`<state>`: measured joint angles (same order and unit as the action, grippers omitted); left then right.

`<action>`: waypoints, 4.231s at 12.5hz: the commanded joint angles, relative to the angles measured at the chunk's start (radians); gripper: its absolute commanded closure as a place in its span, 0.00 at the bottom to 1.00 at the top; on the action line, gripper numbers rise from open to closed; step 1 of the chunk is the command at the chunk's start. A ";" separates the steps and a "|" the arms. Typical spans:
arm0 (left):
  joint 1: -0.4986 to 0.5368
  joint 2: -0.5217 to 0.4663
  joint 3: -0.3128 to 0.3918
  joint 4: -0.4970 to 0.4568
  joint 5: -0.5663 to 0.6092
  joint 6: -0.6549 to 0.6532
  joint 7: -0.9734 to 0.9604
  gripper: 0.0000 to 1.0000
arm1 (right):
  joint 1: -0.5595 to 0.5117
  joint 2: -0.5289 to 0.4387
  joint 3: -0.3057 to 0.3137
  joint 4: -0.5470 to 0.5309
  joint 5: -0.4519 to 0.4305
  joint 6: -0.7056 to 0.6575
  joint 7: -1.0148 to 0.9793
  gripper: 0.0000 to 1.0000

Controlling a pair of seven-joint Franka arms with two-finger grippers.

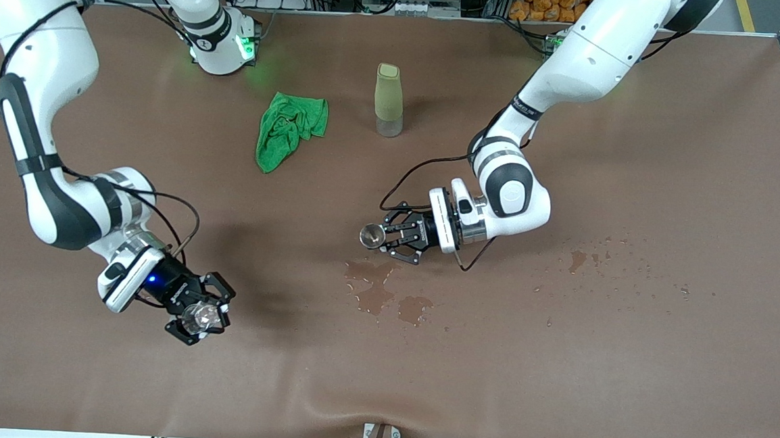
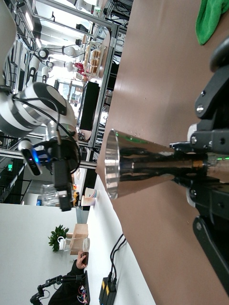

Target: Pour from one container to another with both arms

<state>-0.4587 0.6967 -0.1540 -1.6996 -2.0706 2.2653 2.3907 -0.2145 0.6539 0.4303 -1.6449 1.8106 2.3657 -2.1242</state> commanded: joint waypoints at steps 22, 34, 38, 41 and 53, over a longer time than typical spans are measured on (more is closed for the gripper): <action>0.008 0.007 0.002 0.029 0.017 0.016 -0.027 1.00 | 0.196 -0.241 0.208 -0.219 0.022 -0.048 0.459 1.00; 0.006 0.007 0.002 0.029 0.017 0.016 -0.034 1.00 | 0.216 -0.300 0.215 -0.237 0.021 -0.049 0.865 1.00; 0.006 0.007 0.002 0.029 0.017 0.016 -0.036 1.00 | 0.213 -0.300 0.222 -0.240 0.021 -0.049 0.926 1.00; 0.006 0.009 0.002 0.029 0.017 0.016 -0.036 1.00 | 0.208 -0.298 0.222 -0.242 0.024 -0.046 0.935 1.00; 0.005 0.007 0.002 0.028 0.017 0.016 -0.028 1.00 | 0.184 -0.286 0.217 -0.237 0.026 -0.045 0.987 1.00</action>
<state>-0.4518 0.7005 -0.1502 -1.6888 -2.0706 2.2704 2.3784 -0.0138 0.3977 0.6422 -1.8596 1.8107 2.3259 -1.1497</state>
